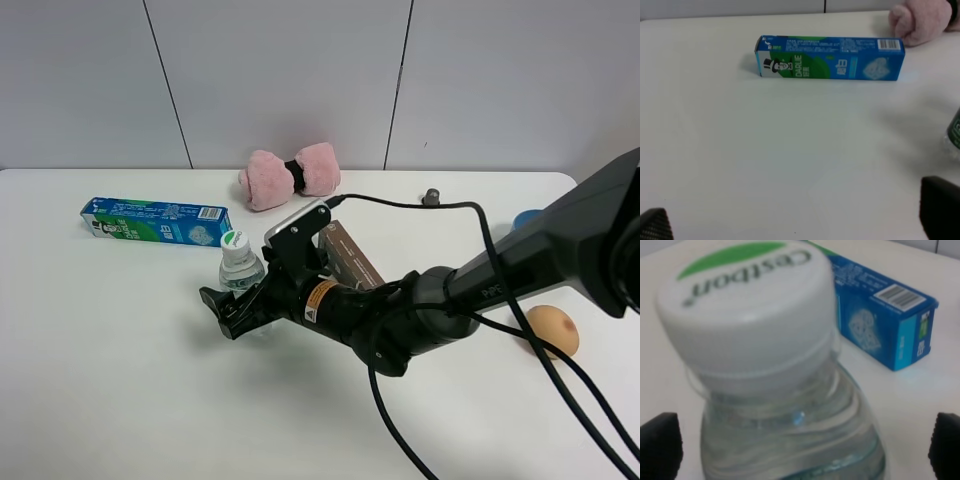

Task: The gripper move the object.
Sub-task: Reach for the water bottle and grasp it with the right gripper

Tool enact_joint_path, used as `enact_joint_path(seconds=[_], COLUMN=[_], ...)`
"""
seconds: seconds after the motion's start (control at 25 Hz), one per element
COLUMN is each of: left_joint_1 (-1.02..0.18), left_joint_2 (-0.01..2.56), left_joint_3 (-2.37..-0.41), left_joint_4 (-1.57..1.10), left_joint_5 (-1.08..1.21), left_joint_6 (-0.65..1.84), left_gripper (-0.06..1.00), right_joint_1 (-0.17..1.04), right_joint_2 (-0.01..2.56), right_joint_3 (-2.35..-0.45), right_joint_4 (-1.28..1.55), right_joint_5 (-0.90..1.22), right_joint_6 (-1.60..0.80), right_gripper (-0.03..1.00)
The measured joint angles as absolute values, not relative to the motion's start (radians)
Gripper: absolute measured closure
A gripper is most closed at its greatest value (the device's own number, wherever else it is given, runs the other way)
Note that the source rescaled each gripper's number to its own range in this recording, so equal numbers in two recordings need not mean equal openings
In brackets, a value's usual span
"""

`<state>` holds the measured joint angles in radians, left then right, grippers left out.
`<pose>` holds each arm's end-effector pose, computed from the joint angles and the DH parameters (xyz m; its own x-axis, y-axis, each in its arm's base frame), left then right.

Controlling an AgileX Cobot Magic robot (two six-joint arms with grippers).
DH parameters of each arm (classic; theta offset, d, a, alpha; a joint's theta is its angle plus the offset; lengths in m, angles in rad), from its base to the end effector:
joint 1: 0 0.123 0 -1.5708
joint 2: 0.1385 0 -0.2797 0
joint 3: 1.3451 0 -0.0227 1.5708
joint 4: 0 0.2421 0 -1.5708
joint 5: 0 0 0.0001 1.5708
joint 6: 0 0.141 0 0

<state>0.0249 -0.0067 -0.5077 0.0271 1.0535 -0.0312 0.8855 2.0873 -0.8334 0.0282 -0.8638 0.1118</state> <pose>0.0362 0.0042 0.2539 -0.4355 -0.0286 -0.8997 -0.0538 0.9985 -0.0057 0.2688 0.3240 0.0890 -0.2861 -0.1450 -0.9472 -0.7302 0.6731 0.1175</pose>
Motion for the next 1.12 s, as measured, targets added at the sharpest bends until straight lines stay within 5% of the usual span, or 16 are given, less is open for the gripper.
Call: enact_joint_path(seconds=[0.52, 0.92, 1.04, 1.12], left_joint_1=[0.025, 0.025, 0.025, 0.025], left_joint_2=[-0.007, -0.007, -0.007, -0.007], left_joint_3=[-0.508, -0.508, -0.508, -0.508], left_joint_4=[0.027, 0.027, 0.027, 0.027], left_joint_5=[1.054, 1.054, 1.054, 1.054], left_joint_6=[-0.031, -0.031, -0.031, -0.031], left_gripper=[-0.06, -0.06, -0.06, -0.06], right_joint_1=[0.885, 0.885, 0.882, 0.881], right_joint_2=[2.087, 2.084, 2.084, 2.082], right_joint_3=[-0.833, -0.833, -0.833, -0.835], right_joint_4=[-0.025, -0.022, -0.017, -0.016], right_joint_5=[-0.817, -0.79, -0.766, -0.759], right_joint_6=[0.069, -0.04, -0.039, -0.037], right_gripper=[0.0, 0.68, 0.96, 0.97])
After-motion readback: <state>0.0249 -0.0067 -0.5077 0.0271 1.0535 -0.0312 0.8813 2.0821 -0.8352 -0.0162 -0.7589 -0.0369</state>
